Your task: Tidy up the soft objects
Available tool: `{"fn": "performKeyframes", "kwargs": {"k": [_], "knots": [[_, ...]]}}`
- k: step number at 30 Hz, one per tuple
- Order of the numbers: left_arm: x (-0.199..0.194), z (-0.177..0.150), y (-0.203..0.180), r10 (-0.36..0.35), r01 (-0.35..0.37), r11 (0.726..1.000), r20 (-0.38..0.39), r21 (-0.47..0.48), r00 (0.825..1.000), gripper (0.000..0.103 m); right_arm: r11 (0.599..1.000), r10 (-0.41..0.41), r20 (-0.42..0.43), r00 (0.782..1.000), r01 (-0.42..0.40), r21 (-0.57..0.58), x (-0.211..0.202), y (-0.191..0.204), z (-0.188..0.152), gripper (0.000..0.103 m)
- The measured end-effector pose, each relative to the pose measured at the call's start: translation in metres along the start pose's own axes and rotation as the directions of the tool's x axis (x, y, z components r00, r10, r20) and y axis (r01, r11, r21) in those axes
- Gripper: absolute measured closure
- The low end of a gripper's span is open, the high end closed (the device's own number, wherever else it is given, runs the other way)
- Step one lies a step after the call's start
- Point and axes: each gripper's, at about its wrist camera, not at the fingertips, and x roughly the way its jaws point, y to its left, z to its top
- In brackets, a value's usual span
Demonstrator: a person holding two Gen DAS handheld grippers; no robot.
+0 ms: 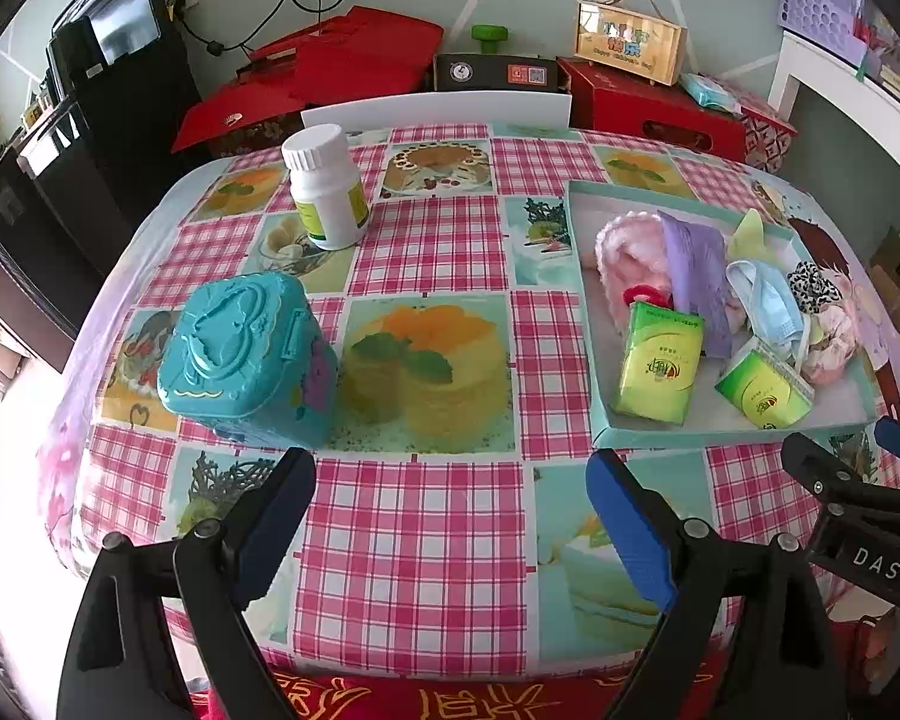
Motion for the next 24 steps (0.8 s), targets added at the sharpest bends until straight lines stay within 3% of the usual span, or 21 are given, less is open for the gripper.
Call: {"fn": "performKeyframes", "kwargs": {"k": [24], "knots": [[0.0078, 0.0033, 0.0025, 0.015, -0.016, 0.999, -0.017, -0.033, 1.000, 0.011, 1.000, 0.013, -0.007, 1.000, -0.013, -0.022, 0.0037, 0.0044, 0.0011, 0.000]]}}
